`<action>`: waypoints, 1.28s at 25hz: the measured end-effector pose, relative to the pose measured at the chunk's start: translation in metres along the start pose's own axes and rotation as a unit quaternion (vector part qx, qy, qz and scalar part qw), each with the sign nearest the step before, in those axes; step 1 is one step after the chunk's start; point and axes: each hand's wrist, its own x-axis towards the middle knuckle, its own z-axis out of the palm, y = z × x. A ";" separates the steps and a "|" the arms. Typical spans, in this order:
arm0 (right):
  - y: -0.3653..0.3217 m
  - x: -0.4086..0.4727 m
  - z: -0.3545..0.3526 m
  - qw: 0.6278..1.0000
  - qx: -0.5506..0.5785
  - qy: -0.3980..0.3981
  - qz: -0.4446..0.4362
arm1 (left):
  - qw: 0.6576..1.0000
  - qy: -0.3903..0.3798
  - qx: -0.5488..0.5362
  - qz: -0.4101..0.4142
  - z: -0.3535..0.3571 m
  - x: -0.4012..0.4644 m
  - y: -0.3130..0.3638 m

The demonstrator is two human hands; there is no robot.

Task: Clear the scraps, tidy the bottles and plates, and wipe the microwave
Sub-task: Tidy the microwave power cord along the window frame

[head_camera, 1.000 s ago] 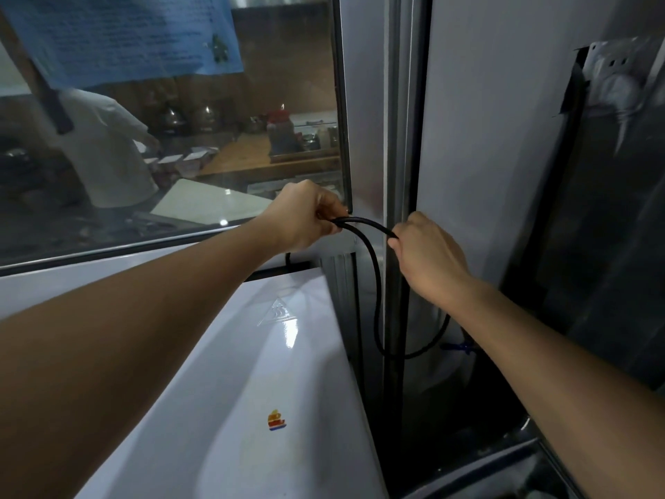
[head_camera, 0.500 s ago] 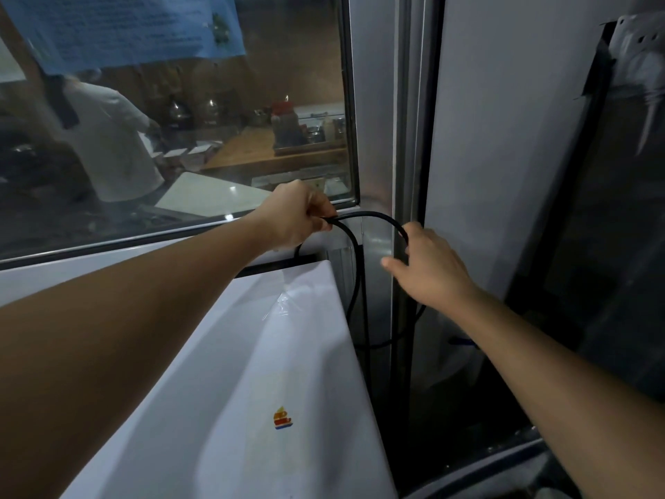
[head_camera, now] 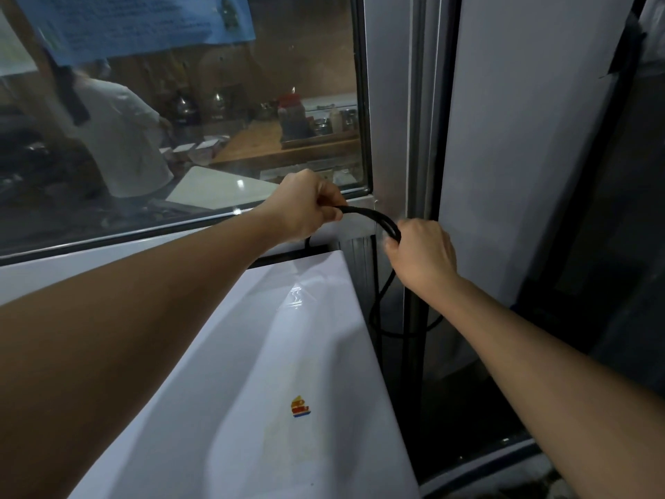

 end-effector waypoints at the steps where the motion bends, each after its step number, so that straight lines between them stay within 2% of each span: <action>1: 0.000 0.001 -0.001 1.000 0.001 -0.004 -0.005 | 1.000 0.012 -0.001 0.000 0.001 0.000 0.001; 4: 0.000 0.006 -0.006 0.999 0.015 -0.031 -0.003 | 0.999 0.039 0.026 0.001 0.001 -0.004 0.000; 8: 0.002 0.012 -0.012 0.995 0.085 -0.053 0.008 | 0.995 0.010 0.097 -0.012 -0.007 -0.018 -0.012; 12: 0.003 0.013 -0.002 0.988 0.143 -0.053 0.031 | 0.994 0.018 0.107 -0.006 -0.013 -0.033 -0.020; 17: 0.004 0.014 0.023 0.939 0.306 -0.094 0.126 | 0.987 0.036 0.158 0.016 -0.007 -0.037 -0.015; 19: 0.005 0.016 0.029 0.920 0.346 -0.093 0.159 | 0.986 0.055 0.155 -0.001 -0.006 -0.035 -0.013; 23: 0.009 0.011 0.049 0.922 0.339 -0.095 0.160 | 0.989 0.070 0.122 -0.053 0.007 -0.036 -0.016; 28: 0.021 0.002 0.072 0.926 0.315 -0.105 0.178 | 0.981 0.105 0.149 -0.063 0.019 -0.038 -0.022; 32: 0.028 0.001 0.068 0.942 0.282 -0.108 0.148 | 0.984 0.104 0.125 -0.078 0.019 -0.037 -0.021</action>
